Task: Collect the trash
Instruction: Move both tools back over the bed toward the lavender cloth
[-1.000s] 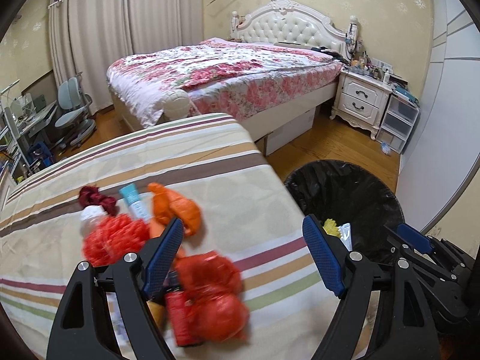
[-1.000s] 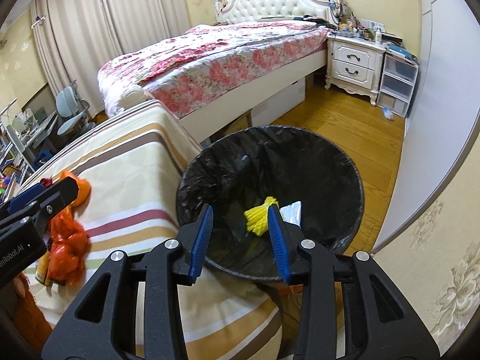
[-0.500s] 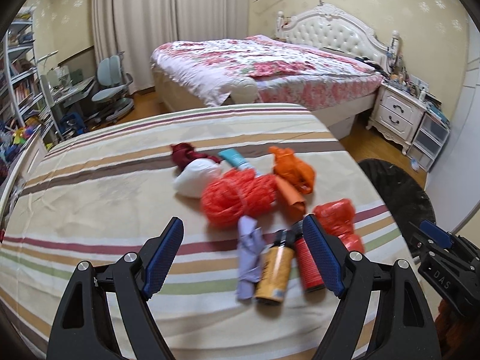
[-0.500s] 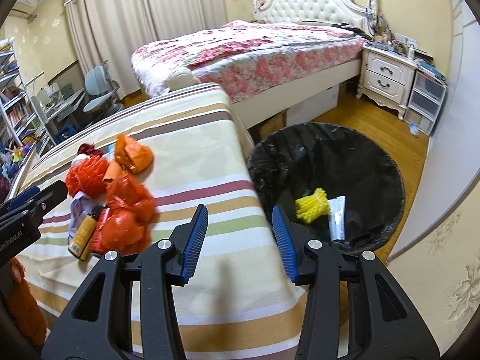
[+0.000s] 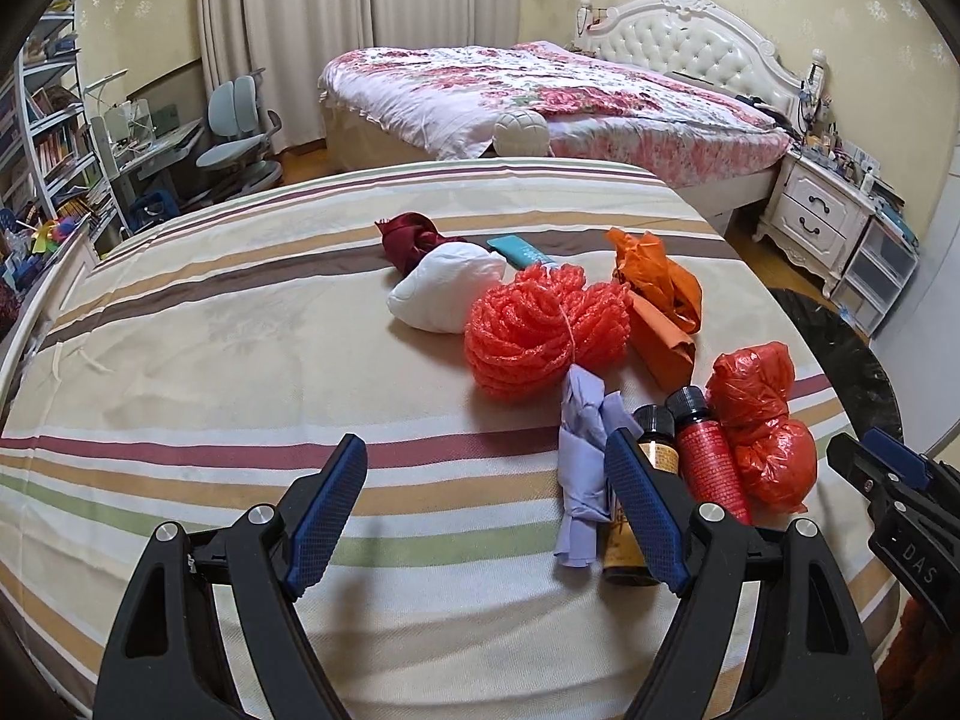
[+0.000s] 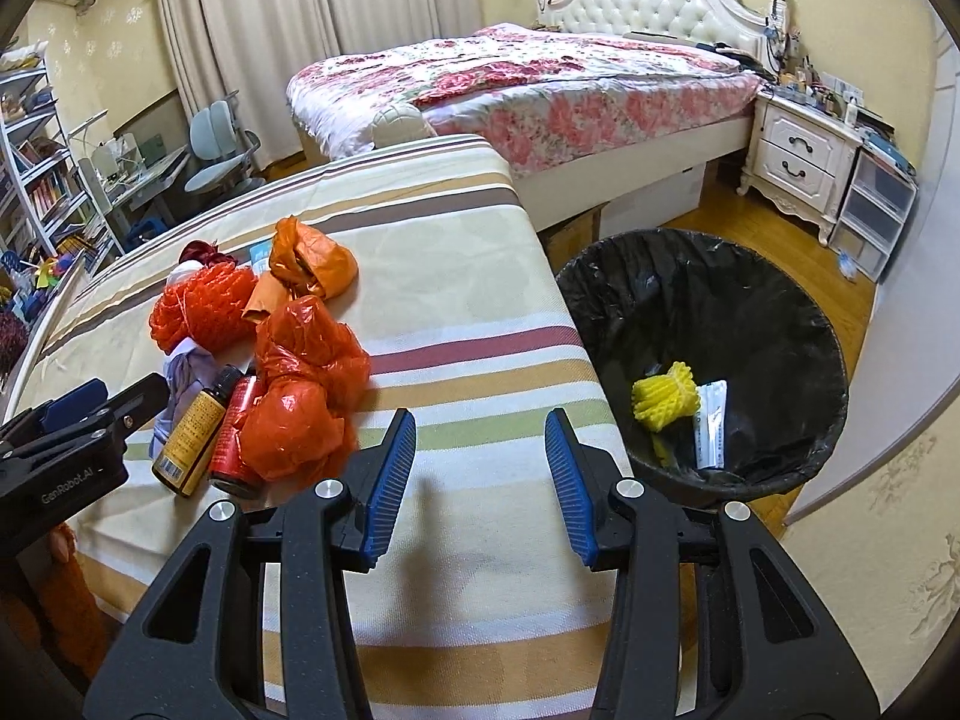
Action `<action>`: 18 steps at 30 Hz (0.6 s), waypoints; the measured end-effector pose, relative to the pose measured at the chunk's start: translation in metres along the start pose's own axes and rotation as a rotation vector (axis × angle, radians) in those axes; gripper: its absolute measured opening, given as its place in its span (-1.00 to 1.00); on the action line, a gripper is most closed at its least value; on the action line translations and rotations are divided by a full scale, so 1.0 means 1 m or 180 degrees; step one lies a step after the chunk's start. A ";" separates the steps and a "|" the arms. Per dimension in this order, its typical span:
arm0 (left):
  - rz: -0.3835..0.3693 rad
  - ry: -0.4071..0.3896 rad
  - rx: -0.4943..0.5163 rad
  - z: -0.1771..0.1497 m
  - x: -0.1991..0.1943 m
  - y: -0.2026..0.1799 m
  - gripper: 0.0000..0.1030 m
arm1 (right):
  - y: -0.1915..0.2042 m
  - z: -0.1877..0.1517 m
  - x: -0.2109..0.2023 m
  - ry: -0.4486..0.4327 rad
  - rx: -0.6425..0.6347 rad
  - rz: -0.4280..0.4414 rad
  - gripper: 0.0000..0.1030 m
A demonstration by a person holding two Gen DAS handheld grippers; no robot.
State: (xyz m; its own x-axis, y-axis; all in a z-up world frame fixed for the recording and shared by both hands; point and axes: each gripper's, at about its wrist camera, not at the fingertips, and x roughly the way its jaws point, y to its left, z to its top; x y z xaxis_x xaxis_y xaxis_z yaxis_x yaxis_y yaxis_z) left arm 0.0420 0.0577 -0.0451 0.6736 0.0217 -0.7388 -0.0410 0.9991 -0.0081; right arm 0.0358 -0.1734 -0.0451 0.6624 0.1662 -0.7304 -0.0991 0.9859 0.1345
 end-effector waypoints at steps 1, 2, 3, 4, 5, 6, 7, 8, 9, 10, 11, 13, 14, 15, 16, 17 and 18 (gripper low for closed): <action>-0.0010 -0.0008 0.0003 0.000 0.000 -0.001 0.53 | 0.000 0.000 0.001 0.0004 -0.0002 0.0002 -0.15; -0.0014 -0.0014 0.0020 0.001 0.000 -0.002 0.53 | 0.000 0.000 0.002 0.0008 -0.0001 0.0005 -0.15; -0.0024 -0.0017 0.0036 0.001 0.000 -0.003 0.53 | 0.001 0.000 0.002 0.0014 0.0001 0.0010 -0.15; -0.0035 -0.0016 0.0053 0.002 0.001 -0.004 0.53 | 0.001 0.000 0.003 0.0019 0.0004 0.0014 -0.15; -0.0050 -0.0010 0.0066 0.003 0.001 -0.007 0.52 | 0.001 0.000 0.004 0.0022 0.0006 0.0018 -0.15; -0.0070 0.0000 0.0077 0.003 0.002 -0.008 0.49 | 0.001 0.001 0.005 0.0025 0.0009 0.0020 -0.15; -0.0092 0.0009 0.0086 0.003 0.002 -0.009 0.46 | 0.000 0.001 0.006 0.0026 0.0013 0.0023 -0.15; -0.0106 0.0014 0.0096 0.002 0.001 -0.010 0.45 | 0.000 0.001 0.006 0.0025 0.0016 0.0027 -0.15; -0.0113 0.0015 0.0110 0.002 0.001 -0.011 0.43 | 0.000 0.001 0.006 0.0024 0.0021 0.0029 -0.15; -0.0115 0.0015 0.0123 0.002 0.002 -0.012 0.42 | -0.001 0.001 0.006 0.0024 0.0028 0.0030 -0.14; -0.0121 0.0017 0.0134 0.002 0.002 -0.013 0.42 | -0.001 0.001 0.007 0.0021 0.0035 0.0033 -0.14; -0.0133 0.0026 0.0139 0.001 0.002 -0.016 0.38 | -0.003 0.001 0.006 0.0016 0.0051 0.0034 -0.14; -0.0134 0.0023 0.0142 0.001 0.002 -0.016 0.37 | -0.004 0.000 0.006 0.0017 0.0057 0.0034 -0.14; -0.0137 0.0020 0.0147 0.001 0.001 -0.018 0.37 | -0.004 0.000 0.007 0.0018 0.0064 0.0032 -0.14; -0.0141 0.0019 0.0154 0.002 0.001 -0.018 0.37 | -0.005 -0.001 0.007 0.0018 0.0073 0.0032 -0.14; -0.0141 0.0018 0.0160 0.002 0.001 -0.018 0.37 | -0.005 -0.001 0.006 0.0018 0.0081 0.0035 -0.14; -0.0144 0.0018 0.0163 0.002 0.001 -0.018 0.34 | -0.006 -0.002 0.006 0.0019 0.0089 0.0040 -0.14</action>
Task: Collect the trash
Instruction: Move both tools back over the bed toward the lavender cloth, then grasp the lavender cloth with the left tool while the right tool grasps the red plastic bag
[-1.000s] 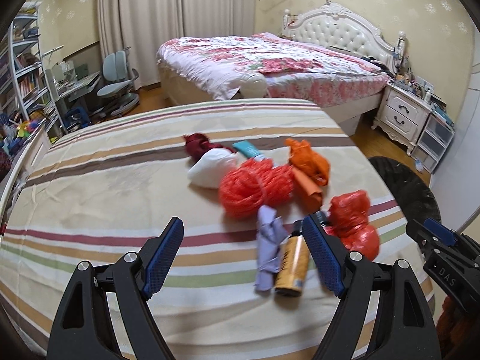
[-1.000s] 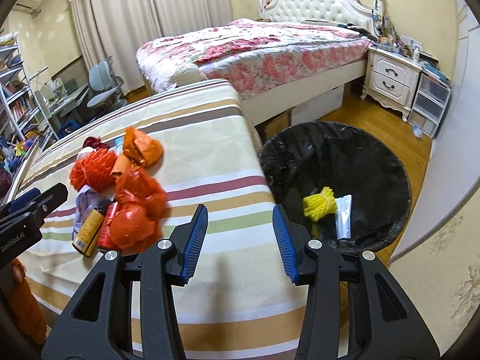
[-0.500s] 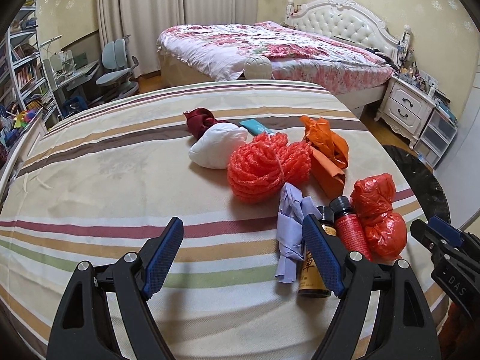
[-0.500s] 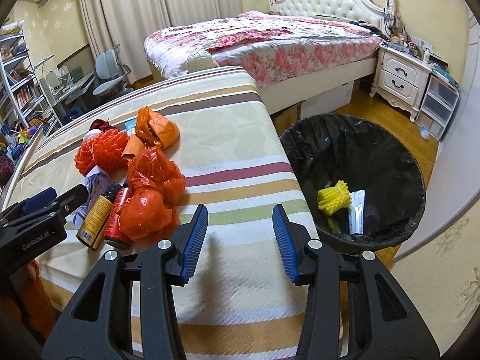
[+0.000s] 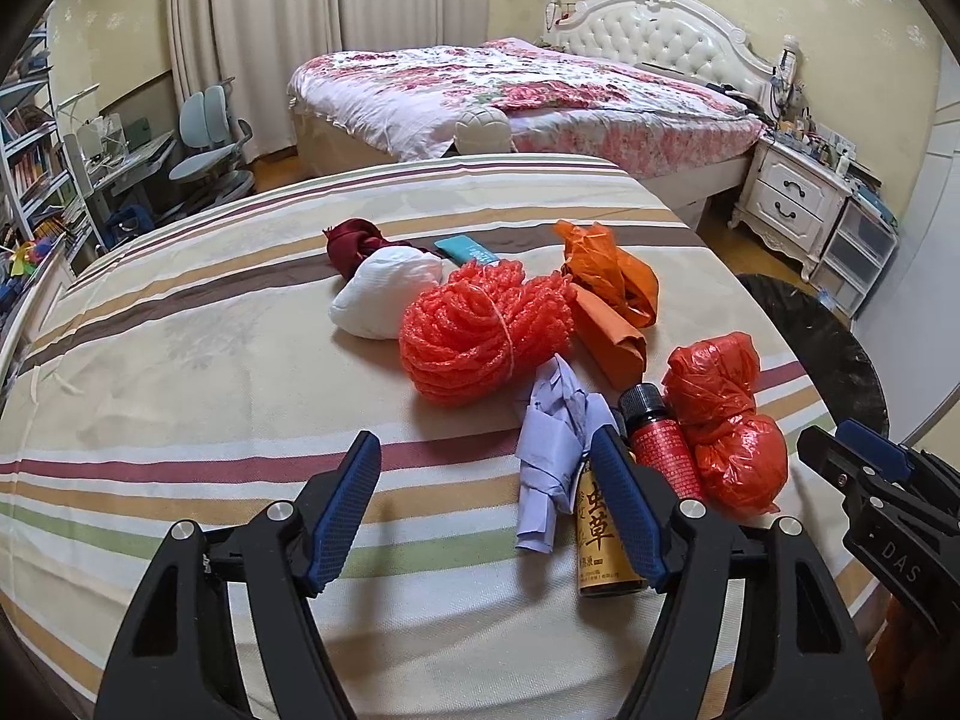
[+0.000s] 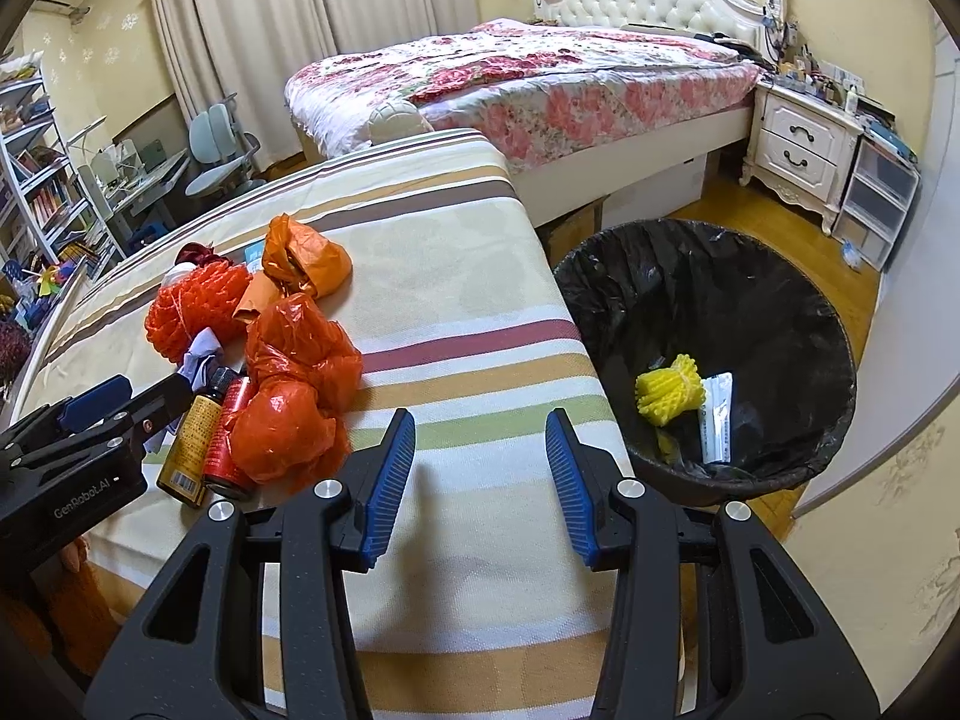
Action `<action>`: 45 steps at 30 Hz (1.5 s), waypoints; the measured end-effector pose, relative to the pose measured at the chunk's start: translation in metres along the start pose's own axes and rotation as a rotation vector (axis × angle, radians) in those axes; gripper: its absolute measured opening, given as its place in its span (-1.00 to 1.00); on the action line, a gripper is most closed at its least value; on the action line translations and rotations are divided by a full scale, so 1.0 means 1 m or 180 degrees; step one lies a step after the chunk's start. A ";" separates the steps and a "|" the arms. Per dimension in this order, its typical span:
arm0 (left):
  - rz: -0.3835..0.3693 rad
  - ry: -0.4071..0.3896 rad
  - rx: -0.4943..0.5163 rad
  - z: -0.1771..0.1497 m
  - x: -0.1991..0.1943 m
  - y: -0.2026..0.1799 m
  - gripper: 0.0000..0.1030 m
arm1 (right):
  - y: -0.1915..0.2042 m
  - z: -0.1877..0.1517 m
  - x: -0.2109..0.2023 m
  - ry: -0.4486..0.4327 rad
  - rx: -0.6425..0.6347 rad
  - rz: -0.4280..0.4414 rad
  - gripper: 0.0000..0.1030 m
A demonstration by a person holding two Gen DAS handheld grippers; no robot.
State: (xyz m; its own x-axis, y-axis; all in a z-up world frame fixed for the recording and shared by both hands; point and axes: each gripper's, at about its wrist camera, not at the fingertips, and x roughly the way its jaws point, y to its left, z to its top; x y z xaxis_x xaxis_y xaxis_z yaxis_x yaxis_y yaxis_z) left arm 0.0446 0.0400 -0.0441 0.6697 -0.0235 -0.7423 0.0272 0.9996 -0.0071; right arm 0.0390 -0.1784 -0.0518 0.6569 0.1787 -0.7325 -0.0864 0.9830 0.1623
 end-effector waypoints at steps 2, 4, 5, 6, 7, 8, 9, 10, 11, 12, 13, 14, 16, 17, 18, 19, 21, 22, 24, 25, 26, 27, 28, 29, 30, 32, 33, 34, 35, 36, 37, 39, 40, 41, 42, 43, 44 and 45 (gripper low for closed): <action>-0.0006 0.0007 0.0000 -0.001 0.000 0.000 0.29 | -0.001 -0.001 0.000 0.0002 0.0007 0.0005 -0.14; -0.0018 0.0018 -0.0010 -0.003 -0.001 0.002 0.26 | -0.001 -0.002 0.000 0.0002 0.0013 0.0013 -0.14; -0.0022 0.0025 -0.0015 -0.005 -0.002 0.003 0.26 | -0.001 -0.002 0.000 0.0002 0.0014 0.0016 -0.14; -0.0022 0.0028 -0.0020 -0.005 -0.002 0.004 0.26 | -0.001 -0.002 0.000 0.0002 0.0013 0.0021 -0.14; -0.0014 0.0028 -0.0023 -0.005 -0.003 0.005 0.25 | -0.001 -0.002 -0.001 0.0002 0.0011 0.0024 -0.14; -0.0006 0.0024 -0.0025 -0.006 -0.003 0.007 0.25 | 0.000 -0.003 -0.001 0.0001 0.0009 0.0028 -0.14; 0.0007 0.0020 -0.0026 -0.006 -0.004 0.006 0.25 | 0.000 -0.003 -0.001 0.0001 0.0008 0.0031 -0.14; 0.0018 0.0019 -0.0026 -0.006 -0.004 0.006 0.25 | 0.001 -0.003 -0.001 0.0003 0.0009 0.0034 -0.14; 0.0020 0.0014 -0.0030 -0.007 -0.004 0.008 0.25 | 0.001 -0.003 0.000 0.0005 0.0010 0.0037 -0.14; 0.0022 0.0010 -0.0034 -0.007 -0.005 0.008 0.25 | 0.002 -0.004 0.000 0.0008 0.0008 0.0042 -0.14; 0.0024 0.0005 -0.0040 -0.006 -0.005 0.008 0.25 | 0.003 -0.004 0.000 0.0011 0.0003 0.0042 -0.14; 0.0021 0.0005 -0.0045 -0.006 -0.005 0.008 0.24 | 0.003 -0.004 0.001 0.0013 -0.0003 0.0042 -0.14; 0.0002 0.0004 -0.0053 -0.006 -0.005 0.009 0.21 | 0.005 -0.004 0.001 0.0018 -0.0015 0.0045 -0.14; 0.0006 -0.0001 -0.0053 -0.006 -0.006 0.009 0.21 | 0.006 -0.005 0.002 0.0020 -0.0018 0.0046 -0.14; 0.0017 -0.0007 -0.0054 -0.006 -0.006 0.010 0.21 | 0.006 -0.005 0.002 0.0022 -0.0023 0.0048 -0.14; 0.0025 -0.0011 -0.0066 -0.006 -0.006 0.011 0.21 | 0.008 -0.004 0.002 0.0022 -0.0028 0.0050 -0.14; 0.0037 -0.0006 -0.0106 -0.006 -0.007 0.015 0.21 | 0.010 -0.004 0.002 0.0022 -0.0044 0.0049 -0.14; 0.0035 0.0000 -0.0122 -0.006 -0.007 0.018 0.21 | 0.011 -0.005 0.002 0.0024 -0.0050 0.0050 -0.14; 0.0019 0.0011 -0.0150 -0.007 -0.008 0.021 0.21 | 0.012 -0.005 0.003 0.0031 -0.0057 0.0051 -0.14; 0.0010 0.0013 -0.0153 -0.008 -0.009 0.021 0.21 | 0.013 -0.005 0.004 0.0034 -0.0057 0.0051 -0.14; 0.0002 0.0011 -0.0150 -0.008 -0.010 0.020 0.21 | 0.013 -0.005 0.004 0.0038 -0.0059 0.0051 -0.14; -0.0009 0.0007 -0.0144 -0.009 -0.011 0.020 0.21 | 0.014 -0.005 0.004 0.0041 -0.0062 0.0051 -0.14; -0.0024 0.0004 -0.0141 -0.010 -0.012 0.019 0.21 | 0.015 -0.006 0.004 0.0043 -0.0067 0.0050 -0.14; -0.0042 0.0001 -0.0139 -0.010 -0.012 0.018 0.21 | 0.015 -0.006 0.003 0.0043 -0.0071 0.0049 -0.14; -0.0060 -0.0005 -0.0131 -0.010 -0.013 0.017 0.21 | 0.015 -0.005 0.003 0.0042 -0.0074 0.0048 -0.14; -0.0078 -0.0026 -0.0097 -0.009 -0.013 0.014 0.21 | 0.016 -0.006 0.003 0.0038 -0.0078 0.0046 -0.14; -0.0077 -0.0031 -0.0075 -0.008 -0.012 0.012 0.21 | 0.016 -0.006 0.002 0.0036 -0.0076 0.0047 -0.14; -0.0079 -0.0027 -0.0061 -0.007 -0.010 0.011 0.21 | 0.015 -0.006 0.002 0.0035 -0.0076 0.0048 -0.14; -0.0081 -0.0026 -0.0055 -0.005 -0.008 0.010 0.21 | 0.016 -0.006 0.002 0.0033 -0.0076 0.0048 -0.14; -0.0077 -0.0024 -0.0045 -0.004 -0.005 0.010 0.21 | 0.016 -0.006 0.002 0.0034 -0.0077 0.0048 -0.14; -0.0065 -0.0014 -0.0039 -0.002 -0.002 0.009 0.21 | 0.015 -0.006 0.002 0.0038 -0.0078 0.0050 -0.14; -0.0074 0.0010 -0.0048 0.002 0.003 0.009 0.21 | 0.016 -0.006 0.002 0.0035 -0.0082 0.0050 -0.14; -0.0078 0.0017 -0.0050 0.003 0.004 0.009 0.21 | 0.016 -0.005 0.002 0.0035 -0.0082 0.0050 -0.14; -0.0082 0.0023 -0.0044 0.003 0.006 0.009 0.16 | 0.016 -0.005 0.002 0.0034 -0.0080 0.0051 -0.14; -0.0094 0.0037 -0.0027 0.003 0.007 0.007 0.04 | 0.016 -0.005 0.002 0.0035 -0.0079 0.0052 -0.14; -0.0133 0.0055 -0.0011 0.003 0.008 0.006 -0.04 | 0.016 -0.005 0.002 0.0035 -0.0079 0.0053 -0.14; -0.0162 0.0074 -0.0008 0.003 0.009 0.005 -0.07 | 0.017 -0.005 0.002 0.0036 -0.0081 0.0055 -0.14; -0.0198 0.0089 0.0001 0.003 0.011 0.005 -0.15 | 0.017 -0.005 0.002 0.0037 -0.0085 0.0054 -0.14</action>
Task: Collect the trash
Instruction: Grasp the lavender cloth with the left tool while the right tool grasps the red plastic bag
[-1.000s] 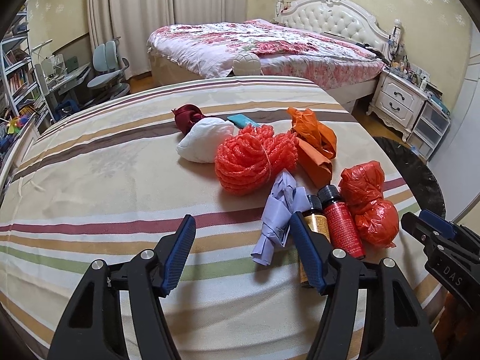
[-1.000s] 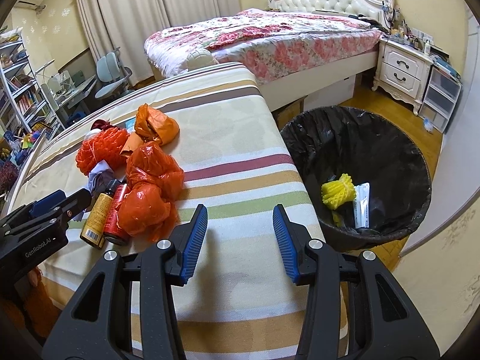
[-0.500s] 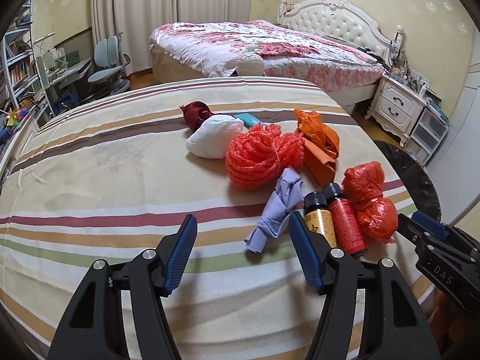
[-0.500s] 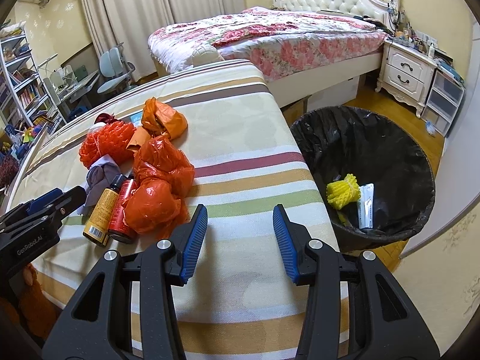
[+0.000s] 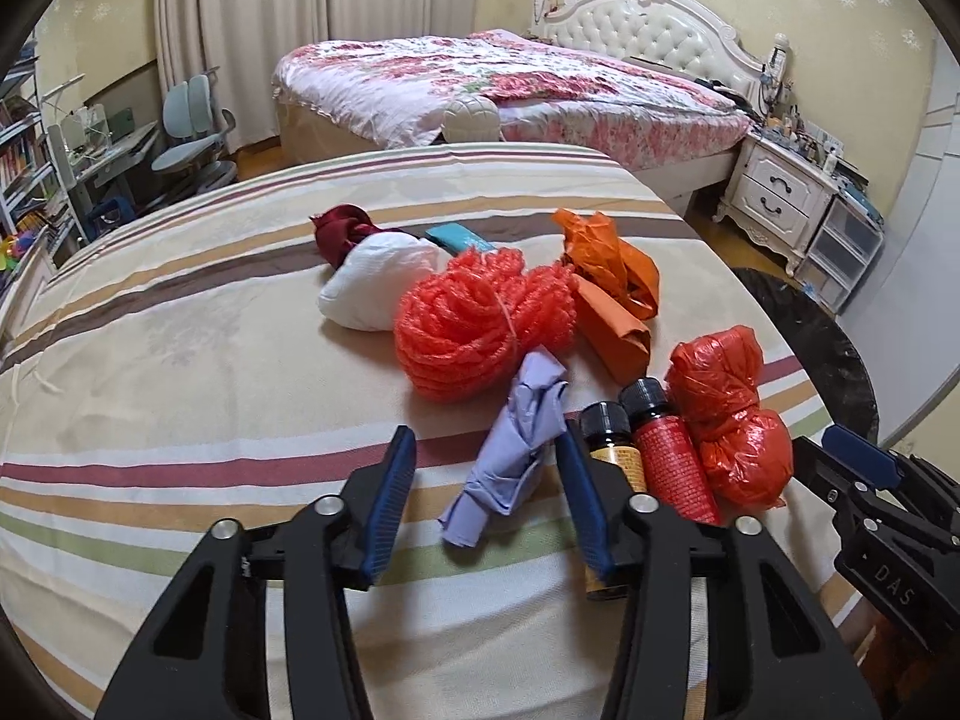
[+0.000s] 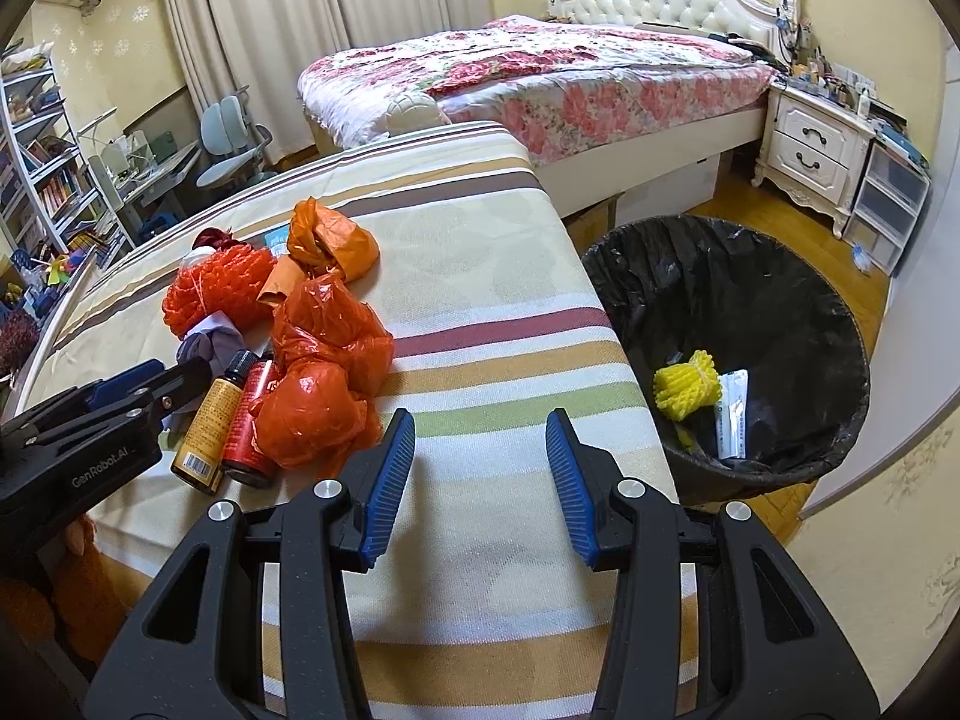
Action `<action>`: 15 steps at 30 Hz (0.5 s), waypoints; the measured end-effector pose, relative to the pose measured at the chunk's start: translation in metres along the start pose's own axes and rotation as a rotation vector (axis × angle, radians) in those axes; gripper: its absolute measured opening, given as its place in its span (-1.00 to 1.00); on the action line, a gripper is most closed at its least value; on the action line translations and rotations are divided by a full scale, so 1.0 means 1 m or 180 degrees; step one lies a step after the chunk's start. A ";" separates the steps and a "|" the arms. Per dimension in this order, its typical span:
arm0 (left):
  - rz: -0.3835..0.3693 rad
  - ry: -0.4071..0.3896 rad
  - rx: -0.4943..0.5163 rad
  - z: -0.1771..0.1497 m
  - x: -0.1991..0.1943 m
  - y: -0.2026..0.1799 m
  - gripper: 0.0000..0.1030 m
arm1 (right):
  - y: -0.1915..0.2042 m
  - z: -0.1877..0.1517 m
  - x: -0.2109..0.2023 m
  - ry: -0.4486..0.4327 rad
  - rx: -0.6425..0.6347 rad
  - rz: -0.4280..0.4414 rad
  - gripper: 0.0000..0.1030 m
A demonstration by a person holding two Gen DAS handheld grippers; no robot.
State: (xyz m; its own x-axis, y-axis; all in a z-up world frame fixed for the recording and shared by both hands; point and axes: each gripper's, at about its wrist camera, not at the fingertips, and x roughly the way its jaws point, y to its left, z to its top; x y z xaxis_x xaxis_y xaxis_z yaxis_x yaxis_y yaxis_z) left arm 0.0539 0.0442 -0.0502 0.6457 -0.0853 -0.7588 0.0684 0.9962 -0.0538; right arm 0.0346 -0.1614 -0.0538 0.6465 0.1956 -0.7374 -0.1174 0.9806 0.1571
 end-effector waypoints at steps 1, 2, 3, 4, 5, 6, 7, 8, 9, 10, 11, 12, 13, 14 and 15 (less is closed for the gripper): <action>-0.0021 0.0008 0.0003 -0.001 0.001 -0.002 -0.22 | 0.000 0.000 0.000 0.0001 -0.0003 0.0003 -0.14; -0.0029 0.0017 0.0014 -0.002 0.002 -0.002 -0.25 | 0.001 0.000 -0.001 0.0003 -0.0007 0.0007 -0.14; -0.0035 0.0023 0.0032 -0.003 0.002 -0.003 -0.35 | 0.002 0.000 -0.001 0.0005 -0.0012 0.0008 -0.14; -0.0052 0.0027 0.0050 -0.004 0.002 -0.004 -0.43 | 0.003 0.001 -0.001 0.0006 -0.0016 0.0009 -0.14; -0.0081 0.0023 0.0057 -0.005 0.002 -0.004 -0.44 | 0.004 0.001 0.000 0.0008 -0.0021 0.0010 -0.14; -0.0077 0.0014 0.0065 -0.005 0.001 -0.005 -0.46 | 0.004 0.001 0.000 0.0009 -0.0025 0.0011 -0.14; -0.0082 0.0008 0.0076 -0.006 0.000 -0.005 -0.52 | 0.005 0.001 0.000 0.0009 -0.0029 0.0011 -0.14; -0.0088 0.0004 0.0080 -0.006 -0.002 -0.005 -0.54 | 0.006 0.002 0.000 0.0008 -0.0032 0.0011 -0.14; -0.0094 0.0000 0.0074 -0.008 -0.003 -0.006 -0.54 | 0.007 0.002 -0.001 0.0005 -0.0036 0.0012 -0.14; -0.0100 -0.0002 0.0066 -0.009 -0.005 -0.005 -0.54 | 0.008 0.003 -0.001 -0.0001 -0.0040 0.0014 -0.14; -0.0105 -0.0007 0.0062 -0.010 -0.006 -0.005 -0.54 | 0.009 0.004 -0.001 -0.0008 -0.0046 0.0014 -0.14; -0.0102 -0.0019 0.0060 -0.011 -0.009 -0.005 -0.54 | 0.010 0.004 -0.002 -0.0018 -0.0055 0.0016 -0.14; -0.0093 -0.0035 0.0062 -0.012 -0.011 -0.005 -0.55 | 0.012 0.006 -0.003 -0.0026 -0.0065 0.0018 -0.14; -0.0085 -0.0049 0.0064 -0.012 -0.013 -0.005 -0.55 | 0.013 0.006 -0.004 -0.0037 -0.0073 0.0020 -0.14; -0.0088 -0.0061 0.0057 -0.013 -0.016 -0.004 -0.55 | 0.015 0.007 -0.006 -0.0050 -0.0084 0.0022 -0.14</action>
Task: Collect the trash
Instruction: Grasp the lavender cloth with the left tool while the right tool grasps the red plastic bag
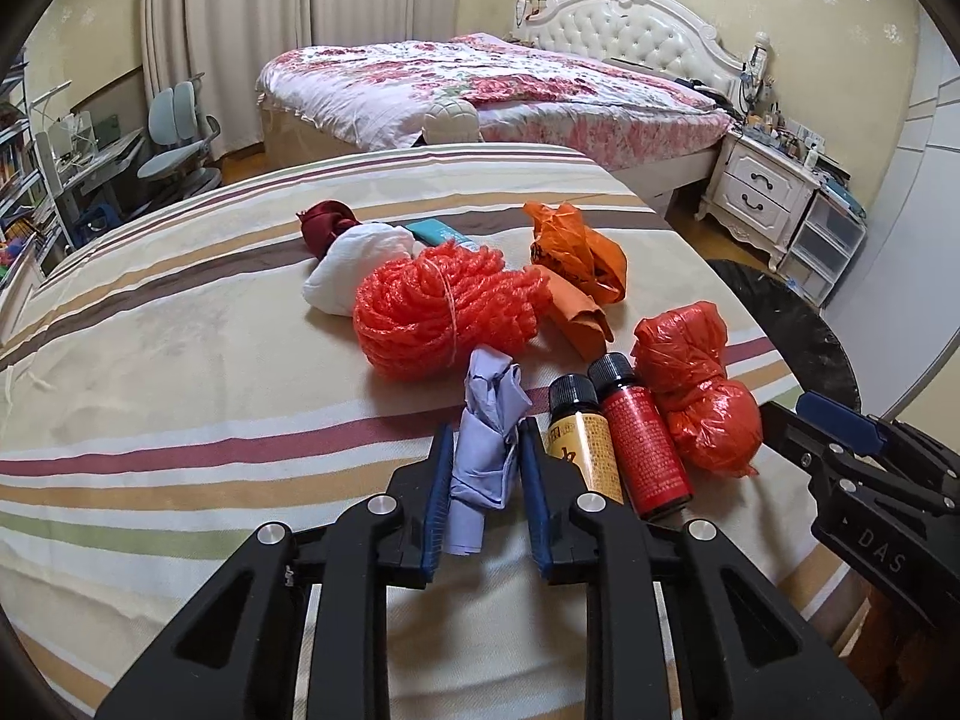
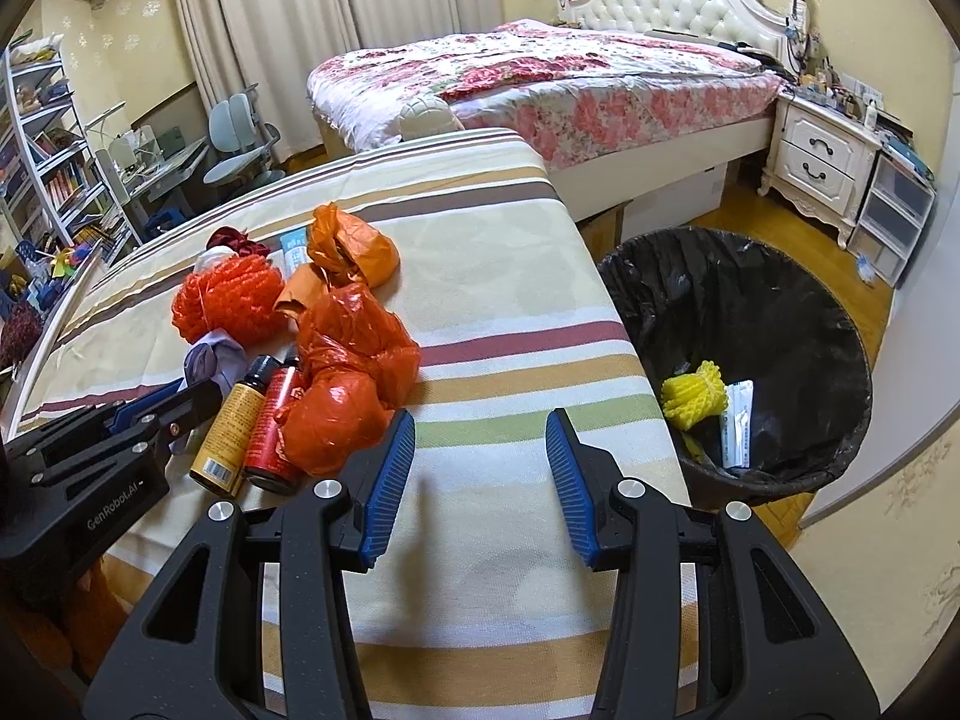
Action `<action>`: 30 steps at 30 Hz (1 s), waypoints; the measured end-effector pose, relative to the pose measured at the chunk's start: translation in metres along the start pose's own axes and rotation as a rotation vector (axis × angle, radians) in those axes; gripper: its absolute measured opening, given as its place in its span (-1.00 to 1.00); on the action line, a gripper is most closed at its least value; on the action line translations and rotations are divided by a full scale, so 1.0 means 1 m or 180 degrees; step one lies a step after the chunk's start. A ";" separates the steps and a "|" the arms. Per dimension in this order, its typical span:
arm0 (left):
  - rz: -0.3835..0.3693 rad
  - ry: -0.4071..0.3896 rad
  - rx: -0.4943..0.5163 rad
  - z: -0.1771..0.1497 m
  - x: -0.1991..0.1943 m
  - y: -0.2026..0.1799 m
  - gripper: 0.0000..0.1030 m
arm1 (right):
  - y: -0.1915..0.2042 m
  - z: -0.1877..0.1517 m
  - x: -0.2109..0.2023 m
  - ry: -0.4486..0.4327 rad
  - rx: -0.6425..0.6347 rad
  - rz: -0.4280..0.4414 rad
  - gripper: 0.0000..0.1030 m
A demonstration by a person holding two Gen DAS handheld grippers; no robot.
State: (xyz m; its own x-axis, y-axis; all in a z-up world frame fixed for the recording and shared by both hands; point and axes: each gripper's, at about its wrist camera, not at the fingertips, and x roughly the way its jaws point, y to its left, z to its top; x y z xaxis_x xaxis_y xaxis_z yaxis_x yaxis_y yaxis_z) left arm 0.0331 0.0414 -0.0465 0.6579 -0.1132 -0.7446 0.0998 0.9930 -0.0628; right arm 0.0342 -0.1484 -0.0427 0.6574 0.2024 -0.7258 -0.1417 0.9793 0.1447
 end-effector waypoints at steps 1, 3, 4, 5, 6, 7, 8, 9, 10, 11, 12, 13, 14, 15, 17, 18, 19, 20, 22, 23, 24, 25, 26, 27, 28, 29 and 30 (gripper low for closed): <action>-0.0008 -0.0010 -0.0013 -0.001 -0.003 0.001 -0.55 | 0.002 0.001 -0.001 -0.0010 -0.0009 0.0003 -0.14; -0.0005 -0.0039 -0.0019 -0.002 -0.009 0.002 -0.55 | 0.005 0.002 -0.004 -0.0034 -0.0027 0.0007 -0.14; -0.0010 -0.0050 -0.0025 -0.002 -0.012 0.004 -0.56 | 0.006 0.003 -0.005 -0.0046 -0.0039 0.0010 -0.14; -0.0020 -0.0052 -0.0034 -0.003 -0.013 0.004 -0.56 | 0.009 0.004 -0.007 -0.0057 -0.0050 0.0014 -0.14; -0.0030 -0.0060 -0.0044 -0.003 -0.016 0.005 -0.56 | 0.010 0.005 -0.007 -0.0065 -0.0059 0.0018 -0.14; -0.0036 -0.0071 -0.0046 -0.003 -0.018 0.006 -0.56 | 0.012 0.006 -0.008 -0.0074 -0.0073 0.0025 -0.14; -0.0033 -0.0084 -0.0046 -0.004 -0.020 0.006 -0.56 | 0.014 0.007 -0.009 -0.0080 -0.0086 0.0032 -0.14; -0.0025 -0.0097 -0.0046 -0.005 -0.022 0.007 -0.56 | 0.015 0.007 -0.009 -0.0085 -0.0101 0.0040 -0.14; -0.0017 -0.0100 -0.0053 -0.005 -0.023 0.008 -0.56 | 0.018 0.007 -0.009 -0.0086 -0.0117 0.0045 -0.14; -0.0012 -0.0104 -0.0064 -0.005 -0.024 0.011 -0.56 | 0.020 0.007 -0.009 -0.0083 -0.0134 0.0049 -0.14; 0.0007 -0.0111 -0.0080 -0.006 -0.024 0.013 -0.56 | 0.022 0.008 -0.008 -0.0080 -0.0150 0.0057 -0.14; 0.0030 -0.0118 -0.0096 -0.007 -0.025 0.015 -0.56 | 0.025 0.007 -0.008 -0.0075 -0.0166 0.0067 -0.14; 0.0042 -0.0123 -0.0115 -0.007 -0.025 0.018 -0.56 | 0.027 0.007 -0.008 -0.0070 -0.0183 0.0074 -0.14; 0.0053 -0.0126 -0.0138 -0.007 -0.026 0.021 -0.56 | 0.029 0.008 -0.007 -0.0064 -0.0203 0.0081 -0.14; 0.0066 -0.0128 -0.0170 -0.007 -0.026 0.026 -0.56 | 0.033 0.008 -0.005 -0.0054 -0.0233 0.0097 -0.14; 0.0078 -0.0133 -0.0180 -0.008 -0.027 0.028 -0.56 | 0.035 0.008 -0.004 -0.0052 -0.0245 0.0105 -0.14; 0.0089 -0.0137 -0.0188 -0.009 -0.027 0.031 -0.56 | 0.037 0.008 -0.003 -0.0051 -0.0255 0.0110 -0.14; 0.0096 -0.0140 -0.0192 -0.009 -0.027 0.032 -0.56 | 0.038 0.009 -0.002 -0.0050 -0.0265 0.0117 -0.14; 0.0115 -0.0137 -0.0205 -0.010 -0.026 0.035 -0.56 | 0.040 0.009 0.002 -0.0029 -0.0269 0.0123 -0.14; 0.0113 -0.0127 -0.0218 -0.011 -0.025 0.038 -0.56 | 0.041 0.010 0.004 -0.0013 -0.0268 0.0129 -0.14; 0.0102 -0.0107 -0.0235 -0.011 -0.023 0.040 -0.56 | 0.041 0.010 0.006 0.0002 -0.0269 0.0132 -0.14; 0.0093 -0.0086 -0.0251 -0.012 -0.021 0.042 -0.56 | 0.042 0.010 0.008 0.0014 -0.0275 0.0130 -0.14; 0.0087 -0.0073 -0.0269 -0.013 -0.020 0.043 -0.56 | 0.042 0.010 0.009 0.0022 -0.0281 0.0131 -0.14; 0.0087 -0.0062 -0.0291 -0.013 -0.018 0.045 -0.56 | 0.043 0.010 0.011 0.0028 -0.0282 0.0133 -0.14; 0.0091 -0.0059 -0.0308 -0.013 -0.017 0.046 -0.56 | 0.042 0.010 0.012 0.0030 -0.0277 0.0139 -0.15; 0.0087 -0.0056 -0.0321 -0.013 -0.016 0.048 -0.56 | 0.042 0.010 0.013 0.0038 -0.0269 0.0152 -0.20; 0.0078 -0.0039 -0.0336 -0.014 -0.015 0.049 -0.54 | 0.042 0.010 0.014 0.0055 -0.0261 0.0173 -0.27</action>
State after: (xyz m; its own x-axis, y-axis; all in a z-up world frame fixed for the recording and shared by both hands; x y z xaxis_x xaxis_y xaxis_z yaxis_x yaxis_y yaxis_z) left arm 0.0178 0.0926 -0.0472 0.6683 -0.0886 -0.7386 0.0048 0.9934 -0.1148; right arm 0.0452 -0.1043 -0.0401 0.6343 0.2543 -0.7301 -0.2374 0.9628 0.1290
